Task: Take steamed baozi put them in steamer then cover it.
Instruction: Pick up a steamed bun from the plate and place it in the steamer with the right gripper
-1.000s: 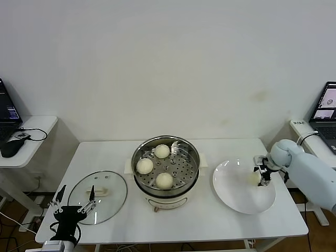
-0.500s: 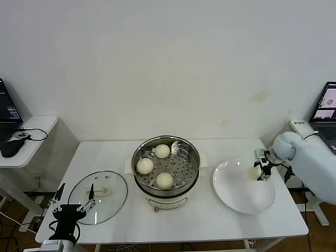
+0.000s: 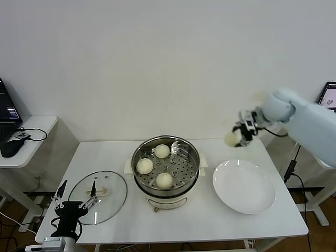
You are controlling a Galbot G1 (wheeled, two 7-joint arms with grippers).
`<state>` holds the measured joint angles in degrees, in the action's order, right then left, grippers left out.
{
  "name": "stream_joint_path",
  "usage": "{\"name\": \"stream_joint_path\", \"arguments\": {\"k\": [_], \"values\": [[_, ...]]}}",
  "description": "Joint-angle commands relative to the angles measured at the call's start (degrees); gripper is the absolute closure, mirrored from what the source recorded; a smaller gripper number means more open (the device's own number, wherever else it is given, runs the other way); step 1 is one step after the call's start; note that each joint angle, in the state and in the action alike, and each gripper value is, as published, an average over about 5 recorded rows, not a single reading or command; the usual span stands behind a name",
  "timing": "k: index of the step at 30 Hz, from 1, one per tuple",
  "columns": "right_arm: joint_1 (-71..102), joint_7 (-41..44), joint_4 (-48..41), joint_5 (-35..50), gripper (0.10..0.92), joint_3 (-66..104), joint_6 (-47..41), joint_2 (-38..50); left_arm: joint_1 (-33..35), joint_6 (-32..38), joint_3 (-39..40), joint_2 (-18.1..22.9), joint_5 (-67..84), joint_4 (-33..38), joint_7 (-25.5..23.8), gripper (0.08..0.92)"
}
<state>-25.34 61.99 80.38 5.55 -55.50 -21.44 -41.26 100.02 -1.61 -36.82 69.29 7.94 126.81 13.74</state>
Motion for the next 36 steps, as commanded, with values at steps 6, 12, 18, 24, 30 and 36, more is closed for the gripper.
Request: {"name": "stream_joint_path", "arguments": {"k": [6, 12, 18, 24, 30, 36], "values": [[-9.0, -8.2, 6.3, 18.7, 0.372, -11.5, -12.1, -14.4, -0.2, 0.0, -0.3, 0.6, 0.0, 0.0, 0.0, 0.177], [-3.5, -9.5, 3.5, 16.9, 0.372, -11.5, -13.5, -18.8, 0.1, 0.1, -1.1, 1.0, 0.0, 0.5, 0.0, 0.177], [1.7, -8.9, 0.0, 12.2, 0.372, -11.2, -12.3, -19.9, 0.5, 0.1, -1.7, 1.0, 0.3, 1.0, 0.0, 0.177], [4.2, -8.8, -1.4, 9.1, 0.372, -10.4, -11.7, -19.9, 0.3, 0.1, -1.8, 1.0, 0.4, 0.8, 0.0, 0.177], [4.9, -8.7, -1.8, 6.9, 0.372, -10.3, -11.2, -19.5, 0.1, 0.1, -1.6, 1.1, 0.4, 0.6, 0.0, 0.177], [6.0, -9.0, -2.3, 5.2, 0.354, -9.4, -10.6, -19.7, 0.1, 0.1, -1.6, 1.2, 0.3, 0.9, 0.1, 0.177]]}}
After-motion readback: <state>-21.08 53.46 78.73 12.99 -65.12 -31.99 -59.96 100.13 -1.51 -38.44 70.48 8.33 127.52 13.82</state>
